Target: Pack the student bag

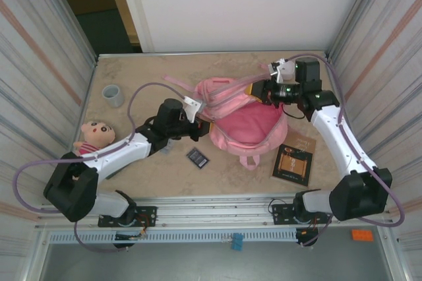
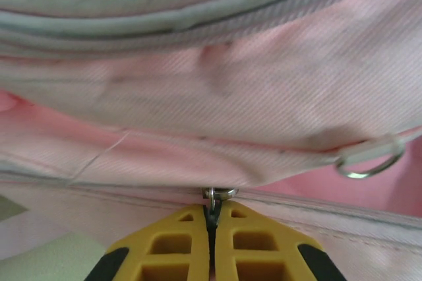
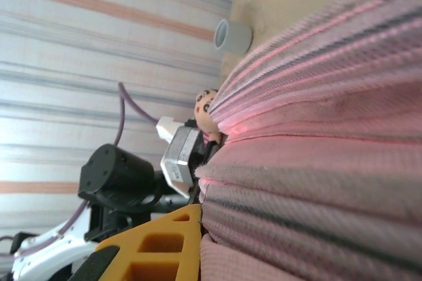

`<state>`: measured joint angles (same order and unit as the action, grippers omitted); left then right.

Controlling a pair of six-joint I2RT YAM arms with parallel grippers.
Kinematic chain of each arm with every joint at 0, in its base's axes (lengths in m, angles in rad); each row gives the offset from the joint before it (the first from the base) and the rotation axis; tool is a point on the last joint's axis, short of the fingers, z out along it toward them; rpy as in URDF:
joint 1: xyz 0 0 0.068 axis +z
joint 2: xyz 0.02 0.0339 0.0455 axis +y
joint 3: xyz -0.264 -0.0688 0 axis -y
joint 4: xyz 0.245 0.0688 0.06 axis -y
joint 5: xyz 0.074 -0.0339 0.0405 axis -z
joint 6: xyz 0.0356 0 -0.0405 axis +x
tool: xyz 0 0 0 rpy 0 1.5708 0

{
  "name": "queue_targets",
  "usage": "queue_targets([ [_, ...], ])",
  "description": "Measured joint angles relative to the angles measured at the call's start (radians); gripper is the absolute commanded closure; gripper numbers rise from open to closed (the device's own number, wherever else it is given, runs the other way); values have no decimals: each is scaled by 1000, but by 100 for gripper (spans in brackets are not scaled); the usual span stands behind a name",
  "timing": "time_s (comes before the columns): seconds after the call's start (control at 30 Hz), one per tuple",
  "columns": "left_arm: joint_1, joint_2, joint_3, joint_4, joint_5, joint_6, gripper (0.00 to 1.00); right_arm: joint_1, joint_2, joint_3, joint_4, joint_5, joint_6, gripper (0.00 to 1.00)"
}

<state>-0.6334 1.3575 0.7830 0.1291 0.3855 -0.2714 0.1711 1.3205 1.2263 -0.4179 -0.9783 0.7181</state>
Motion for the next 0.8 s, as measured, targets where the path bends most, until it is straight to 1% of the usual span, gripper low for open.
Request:
queue_targets([
  [0.07, 19, 0, 0, 0, -11, 7, 99, -14, 18, 35, -52, -27, -39, 100],
  [0.17, 72, 0, -11, 0, -36, 14, 98, -27, 36, 88, -129, -55, -99, 100],
  [0.3, 136, 22, -19, 2, -65, 33, 96, -43, 39, 130, -193, -109, -151, 100],
  [0.43, 164, 73, -18, 9, -74, 51, 94, -47, 56, 184, -268, -147, -204, 100],
  [0.47, 167, 94, -14, 13, -73, 59, 91, -47, 60, 193, -282, -149, -214, 100],
  [0.5, 167, 108, -10, 17, -73, 61, 85, -47, 62, 199, -292, -149, -225, 100],
  [0.53, 167, 127, 0, 21, -73, 66, 76, -47, 65, 201, -298, -148, -233, 100],
  [0.6, 169, 150, 15, 24, -74, 66, 65, -47, 67, 202, -309, -142, -238, 100],
  [0.63, 171, 152, 17, 24, -75, 63, 58, -46, 67, 202, -312, -136, -240, 100],
  [0.67, 174, 150, 17, 23, -74, 60, 47, -43, 67, 202, -312, -130, -241, 100],
  [0.73, 176, 132, 17, 18, -76, 48, 35, -36, 68, 202, -303, -118, -241, 100],
  [0.77, 177, 113, 16, 9, -80, 42, 30, -32, 69, 201, -292, -114, -241, 100],
  [0.8, 177, 90, 16, 0, -85, 35, 29, -26, 72, 201, -278, -110, -241, 100],
])
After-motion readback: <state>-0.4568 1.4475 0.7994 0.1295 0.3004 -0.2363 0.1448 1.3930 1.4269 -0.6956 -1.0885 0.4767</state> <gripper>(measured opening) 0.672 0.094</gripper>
